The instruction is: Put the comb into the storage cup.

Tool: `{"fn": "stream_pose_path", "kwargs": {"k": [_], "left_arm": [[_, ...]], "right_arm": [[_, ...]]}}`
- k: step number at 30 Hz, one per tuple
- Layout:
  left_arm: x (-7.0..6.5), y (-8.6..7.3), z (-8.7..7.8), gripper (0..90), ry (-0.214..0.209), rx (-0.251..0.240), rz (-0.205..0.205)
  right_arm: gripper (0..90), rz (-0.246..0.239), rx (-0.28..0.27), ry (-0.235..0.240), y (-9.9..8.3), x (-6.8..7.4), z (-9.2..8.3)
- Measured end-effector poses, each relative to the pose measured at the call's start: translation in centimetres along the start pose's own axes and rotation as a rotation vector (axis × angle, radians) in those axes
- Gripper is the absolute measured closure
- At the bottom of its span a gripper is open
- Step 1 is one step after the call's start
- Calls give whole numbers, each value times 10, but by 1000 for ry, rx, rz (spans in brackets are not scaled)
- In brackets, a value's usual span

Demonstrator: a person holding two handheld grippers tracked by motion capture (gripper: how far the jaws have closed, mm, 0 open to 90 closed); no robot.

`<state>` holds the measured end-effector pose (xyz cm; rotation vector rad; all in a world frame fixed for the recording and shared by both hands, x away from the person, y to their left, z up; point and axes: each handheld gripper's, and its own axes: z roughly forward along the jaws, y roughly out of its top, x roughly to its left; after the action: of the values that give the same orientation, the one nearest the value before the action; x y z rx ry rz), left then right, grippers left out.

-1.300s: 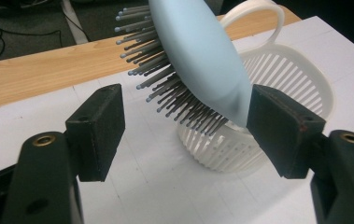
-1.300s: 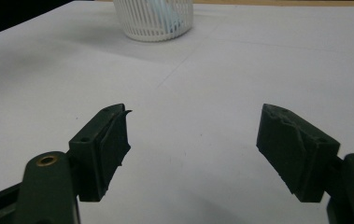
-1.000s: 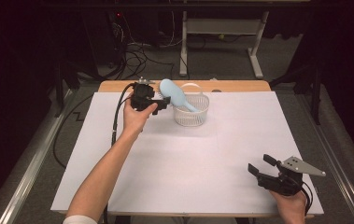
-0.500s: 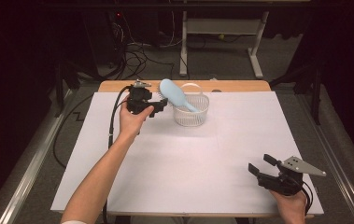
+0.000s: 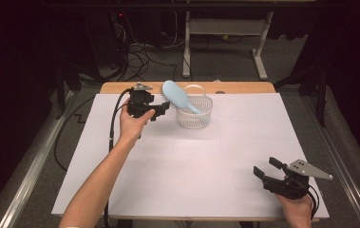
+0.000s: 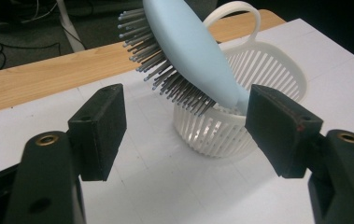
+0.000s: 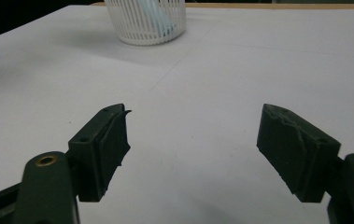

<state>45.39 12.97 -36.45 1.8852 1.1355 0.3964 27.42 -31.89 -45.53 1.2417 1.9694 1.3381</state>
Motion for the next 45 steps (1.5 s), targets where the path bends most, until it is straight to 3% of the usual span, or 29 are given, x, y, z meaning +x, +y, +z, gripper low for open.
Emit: {"fn": "stream_pose_path", "kwargs": {"k": [28,43,45], "left_arm": [[4,-5,-13,301,6,-10,5],[3,-7,-22,301,-6,-21,16],[5,-8,-23,301,-18,-30,1]], "right_arm": [[251,1,-8,-2,0,0,-1],[251,4,-1,-5,0,0,0],[251,4,-1,-5,0,1,-1]]}}
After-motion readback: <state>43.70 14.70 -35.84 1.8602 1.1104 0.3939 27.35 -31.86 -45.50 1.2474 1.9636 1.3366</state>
